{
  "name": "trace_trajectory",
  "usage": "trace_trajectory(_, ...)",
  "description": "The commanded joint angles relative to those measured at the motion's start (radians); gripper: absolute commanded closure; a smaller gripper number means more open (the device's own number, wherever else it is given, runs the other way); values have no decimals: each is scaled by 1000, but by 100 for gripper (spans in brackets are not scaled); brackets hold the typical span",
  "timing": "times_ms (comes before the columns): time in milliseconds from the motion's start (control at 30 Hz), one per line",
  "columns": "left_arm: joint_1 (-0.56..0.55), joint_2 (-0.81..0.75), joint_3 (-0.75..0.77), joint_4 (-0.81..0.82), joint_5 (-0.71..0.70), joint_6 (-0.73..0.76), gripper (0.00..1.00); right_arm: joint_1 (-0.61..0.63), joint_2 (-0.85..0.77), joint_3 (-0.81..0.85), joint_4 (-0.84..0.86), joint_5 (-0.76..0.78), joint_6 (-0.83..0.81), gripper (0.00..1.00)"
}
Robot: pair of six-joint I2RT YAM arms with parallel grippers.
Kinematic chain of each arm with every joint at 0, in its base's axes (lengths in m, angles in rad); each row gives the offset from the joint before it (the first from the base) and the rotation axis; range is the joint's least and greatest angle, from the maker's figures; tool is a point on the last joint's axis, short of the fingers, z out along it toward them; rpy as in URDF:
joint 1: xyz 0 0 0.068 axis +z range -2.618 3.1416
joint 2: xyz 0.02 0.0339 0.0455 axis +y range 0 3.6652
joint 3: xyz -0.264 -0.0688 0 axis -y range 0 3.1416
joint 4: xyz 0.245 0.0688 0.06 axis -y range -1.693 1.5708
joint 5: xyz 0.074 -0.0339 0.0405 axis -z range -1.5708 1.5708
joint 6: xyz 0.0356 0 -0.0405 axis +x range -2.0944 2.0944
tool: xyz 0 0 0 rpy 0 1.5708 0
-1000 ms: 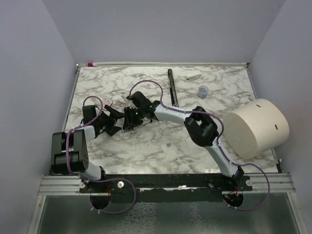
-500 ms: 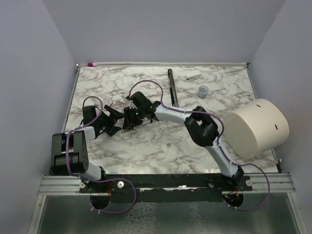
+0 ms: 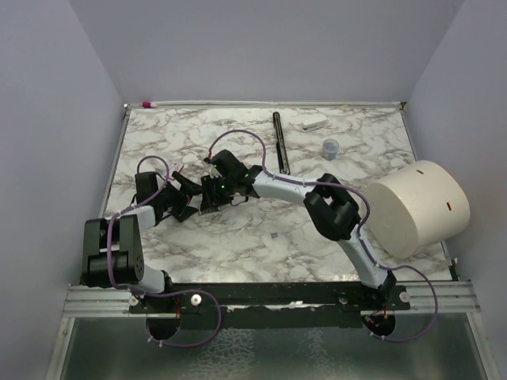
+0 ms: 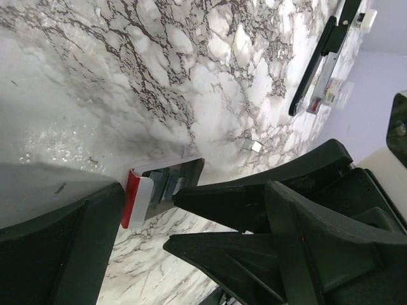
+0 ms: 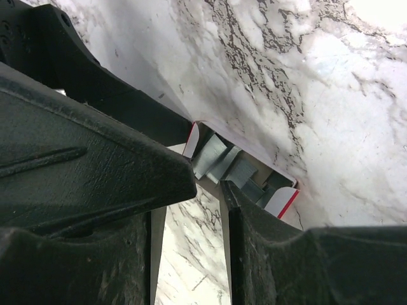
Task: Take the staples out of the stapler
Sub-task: Adjust the staple in the staple box.
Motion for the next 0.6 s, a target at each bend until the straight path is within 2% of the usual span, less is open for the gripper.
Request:
trace_trajectory(0,-19,-39,-4,-96,8,79,3,15,-72,-5,51,36,-37,60)
trace_trajectory(200,5,-122,54,-185,-52,172,1,15,-185,-42,-20,80,-137,58)
trace_trajectory(300,17,-154,83,-243,-79,216,1,13,-274,-112,-79,122,-230,57)
trace_trajectory(500,14,-243,94,-307,-125,288,1,-21,-552,-431,-128,396,-425,49)
trace_trajectory(567,-9,-266,120,-325,-139,328,1,-69,-652,-548,-122,418,-465,47)
